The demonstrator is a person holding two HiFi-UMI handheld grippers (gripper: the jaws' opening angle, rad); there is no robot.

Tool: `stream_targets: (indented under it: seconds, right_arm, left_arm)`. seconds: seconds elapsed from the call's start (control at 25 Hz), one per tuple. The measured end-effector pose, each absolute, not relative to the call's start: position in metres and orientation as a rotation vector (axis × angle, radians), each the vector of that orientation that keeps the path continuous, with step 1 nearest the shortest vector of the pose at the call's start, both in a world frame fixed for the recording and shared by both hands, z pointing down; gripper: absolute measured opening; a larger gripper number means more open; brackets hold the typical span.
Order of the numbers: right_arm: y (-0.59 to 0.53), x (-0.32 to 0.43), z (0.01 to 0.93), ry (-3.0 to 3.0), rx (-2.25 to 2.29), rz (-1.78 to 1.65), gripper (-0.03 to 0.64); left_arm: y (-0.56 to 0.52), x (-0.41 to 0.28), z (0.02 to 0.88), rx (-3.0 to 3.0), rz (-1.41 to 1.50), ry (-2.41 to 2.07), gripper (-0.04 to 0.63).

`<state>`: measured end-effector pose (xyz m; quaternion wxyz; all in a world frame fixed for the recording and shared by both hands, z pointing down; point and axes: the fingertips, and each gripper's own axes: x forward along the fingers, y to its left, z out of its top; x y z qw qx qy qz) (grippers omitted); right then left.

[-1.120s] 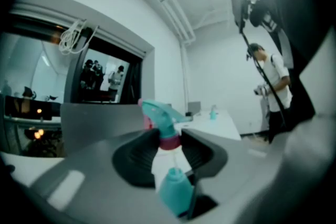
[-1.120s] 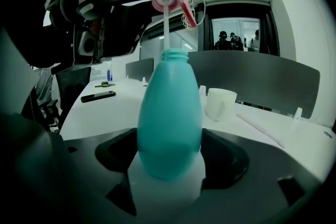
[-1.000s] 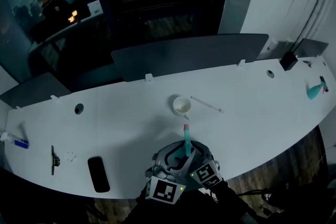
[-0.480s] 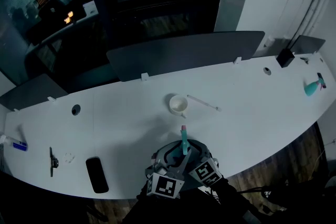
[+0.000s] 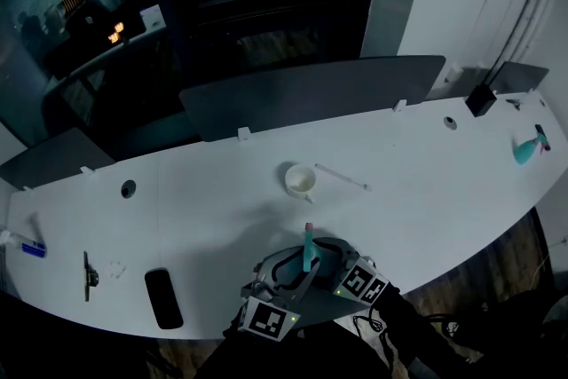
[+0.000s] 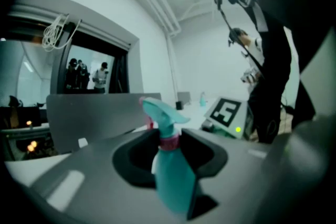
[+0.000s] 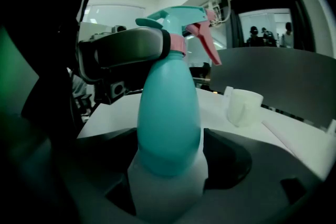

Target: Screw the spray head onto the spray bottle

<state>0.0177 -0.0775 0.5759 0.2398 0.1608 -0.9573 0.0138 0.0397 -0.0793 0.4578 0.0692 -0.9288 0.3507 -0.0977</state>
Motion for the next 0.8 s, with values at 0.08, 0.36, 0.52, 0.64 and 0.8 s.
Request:
stream_targets:
  seconds: [0.08,0.36,0.52,0.64,0.8]
  right_arm:
    - [-0.079,0.029,0.568,-2.610,0.689,0.082,0.367]
    - [-0.074,0.023,0.556,-2.402,1.109,-0.056,0.365]
    - [-0.077,0.022,0.553,-2.454,1.106,-0.051,0.354]
    - [-0.073,0.019,0.553,-2.557,0.930,-0.075,0.339]
    - [-0.062,0.024,0.568,-2.649,0.447,-0.170,0.337]
  left_arm:
    - [-0.083,0.038,0.458,-2.773,-0.308,1.142,0.135]
    - [-0.091,0.035,0.457,-2.660,-0.267,1.453,0.135]
    - [-0.089,0.034,0.456,-2.690,-0.202,1.447,0.135]
    - [-0.085,0.033,0.454,-2.703,-0.206,1.329,0.135]
    - [-0.072,0.034,0.453,-2.769,-0.248,1.035,0.135]
